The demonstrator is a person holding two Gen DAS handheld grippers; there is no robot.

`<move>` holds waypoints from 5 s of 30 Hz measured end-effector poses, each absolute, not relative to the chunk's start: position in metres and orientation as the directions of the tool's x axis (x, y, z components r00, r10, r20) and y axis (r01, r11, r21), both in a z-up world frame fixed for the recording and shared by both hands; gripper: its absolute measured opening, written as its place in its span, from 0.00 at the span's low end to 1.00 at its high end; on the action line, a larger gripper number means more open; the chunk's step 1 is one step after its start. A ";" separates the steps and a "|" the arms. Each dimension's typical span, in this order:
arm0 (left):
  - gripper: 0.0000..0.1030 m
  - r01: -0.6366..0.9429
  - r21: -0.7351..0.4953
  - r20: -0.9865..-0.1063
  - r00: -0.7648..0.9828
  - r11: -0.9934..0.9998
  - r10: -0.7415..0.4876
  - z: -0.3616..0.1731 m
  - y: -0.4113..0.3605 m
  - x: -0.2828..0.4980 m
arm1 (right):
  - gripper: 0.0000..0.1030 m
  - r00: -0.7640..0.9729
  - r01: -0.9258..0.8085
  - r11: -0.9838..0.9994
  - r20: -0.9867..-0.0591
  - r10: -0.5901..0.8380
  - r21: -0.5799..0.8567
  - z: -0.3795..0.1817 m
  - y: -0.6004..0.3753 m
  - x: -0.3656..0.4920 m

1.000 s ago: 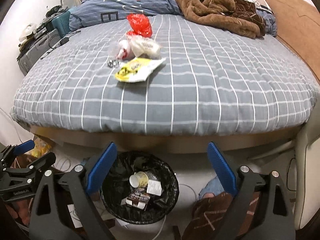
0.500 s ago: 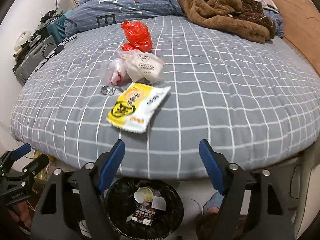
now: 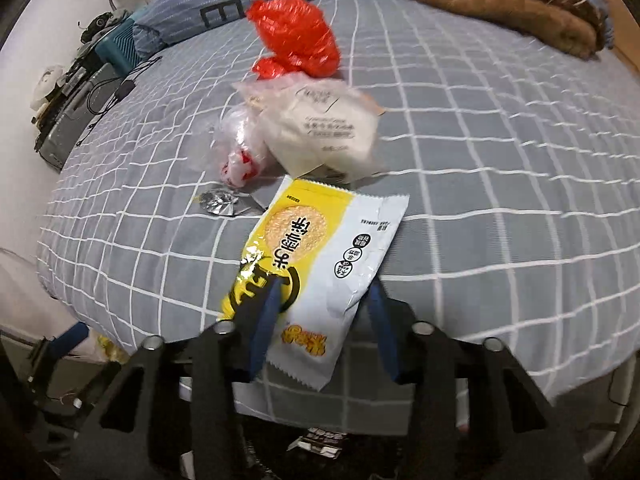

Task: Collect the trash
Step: 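Grasp the yellow snack wrapper with the right tool while the left tool grasps the clear plastic bag, then carry the held wrapper and plastic bag down over the black bin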

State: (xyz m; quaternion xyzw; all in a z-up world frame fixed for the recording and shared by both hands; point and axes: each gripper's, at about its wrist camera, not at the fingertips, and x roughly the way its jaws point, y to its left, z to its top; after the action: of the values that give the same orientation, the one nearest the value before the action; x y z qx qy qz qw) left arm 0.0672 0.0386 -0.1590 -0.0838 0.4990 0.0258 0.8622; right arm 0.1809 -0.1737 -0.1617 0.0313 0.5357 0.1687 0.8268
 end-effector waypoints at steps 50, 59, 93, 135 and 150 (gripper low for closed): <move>0.57 0.026 0.006 -0.863 0.506 1.000 -0.008 -0.166 -0.043 0.252 | 0.05 0.464 -0.152 0.968 -0.851 0.248 0.199 -0.140 -0.290 0.160; 0.46 0.000 -0.007 -0.863 0.505 1.000 -0.006 -0.159 -0.045 0.238 | 0.04 0.479 -0.158 0.966 -0.839 0.258 0.206 -0.131 -0.287 0.155; 0.38 -0.091 -0.085 -0.814 0.581 0.992 -0.016 -0.098 -0.007 0.093 | 0.04 0.534 -0.244 0.948 -0.788 0.308 0.205 -0.079 -0.242 0.092; 0.38 -0.060 -0.120 -0.782 0.621 0.991 -0.057 -0.066 -0.025 -0.037 | 0.04 0.576 -0.298 0.940 -0.754 0.316 0.166 -0.052 -0.230 -0.014; 0.38 -0.053 -0.120 -0.802 0.593 0.991 -0.066 -0.086 -0.029 -0.064 | 0.04 0.556 -0.300 0.941 -0.772 0.308 0.160 -0.067 -0.229 -0.036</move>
State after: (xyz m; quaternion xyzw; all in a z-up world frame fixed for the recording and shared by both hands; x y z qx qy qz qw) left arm -0.0635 -0.0294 -0.0862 -0.0657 0.4511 -0.0036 0.8901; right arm -0.0362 -0.2287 -0.0666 0.0049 0.4384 0.1722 0.8821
